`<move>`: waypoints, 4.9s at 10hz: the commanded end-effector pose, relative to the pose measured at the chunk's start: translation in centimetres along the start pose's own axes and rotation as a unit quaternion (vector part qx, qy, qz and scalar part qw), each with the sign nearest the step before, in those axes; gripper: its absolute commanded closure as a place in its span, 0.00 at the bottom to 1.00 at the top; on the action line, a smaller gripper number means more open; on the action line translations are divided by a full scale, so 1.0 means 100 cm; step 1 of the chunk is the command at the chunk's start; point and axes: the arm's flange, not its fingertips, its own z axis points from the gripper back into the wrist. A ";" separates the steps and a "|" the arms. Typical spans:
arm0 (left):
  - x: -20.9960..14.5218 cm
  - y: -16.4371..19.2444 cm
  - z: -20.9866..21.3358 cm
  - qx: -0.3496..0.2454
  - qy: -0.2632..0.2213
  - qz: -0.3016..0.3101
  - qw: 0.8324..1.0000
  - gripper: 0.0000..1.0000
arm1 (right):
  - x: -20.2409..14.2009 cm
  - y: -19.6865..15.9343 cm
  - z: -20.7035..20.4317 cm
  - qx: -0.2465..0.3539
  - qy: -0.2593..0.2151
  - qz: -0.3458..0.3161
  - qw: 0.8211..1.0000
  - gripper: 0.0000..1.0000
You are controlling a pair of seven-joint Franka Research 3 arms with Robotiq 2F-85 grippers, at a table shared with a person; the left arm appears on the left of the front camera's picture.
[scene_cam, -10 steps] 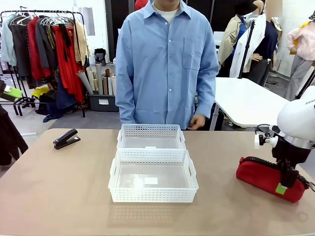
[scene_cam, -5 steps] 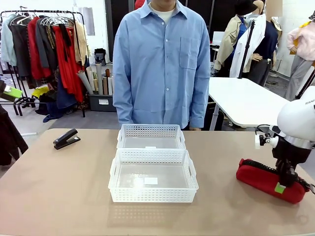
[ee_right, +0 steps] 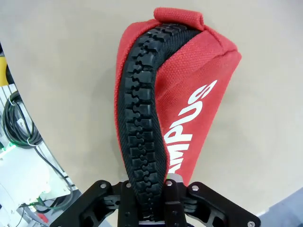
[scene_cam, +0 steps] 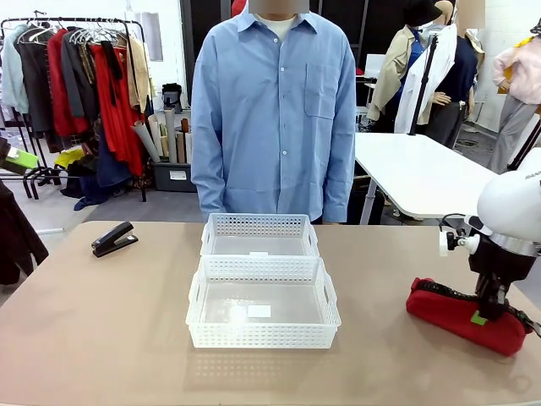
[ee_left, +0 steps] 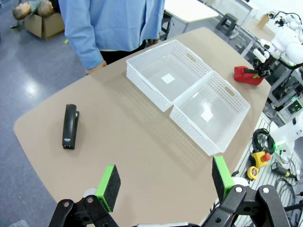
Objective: Distribute items into two baskets.
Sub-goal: Pick up the Pencil pouch that the person points to, then move the picked Pencil pouch towards the Organizing basket indicated by the person, stopping as directed.
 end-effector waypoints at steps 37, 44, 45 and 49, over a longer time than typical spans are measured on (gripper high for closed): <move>0.001 -0.001 0.000 -0.006 -0.010 0.003 1.000 0.00 | 0.065 0.068 0.215 0.000 -0.071 0.135 0.988 1.00; 0.001 -0.001 0.000 -0.006 -0.010 0.003 1.000 0.00 | 0.065 0.068 0.215 0.000 -0.071 0.135 0.988 1.00; 0.001 -0.001 0.000 -0.006 -0.010 0.003 1.000 0.00 | 0.065 0.068 0.215 0.000 -0.071 0.135 0.988 1.00; 0.001 -0.001 0.000 -0.006 -0.010 0.003 1.000 0.00 | 0.064 0.069 0.214 0.003 -0.068 0.140 0.988 1.00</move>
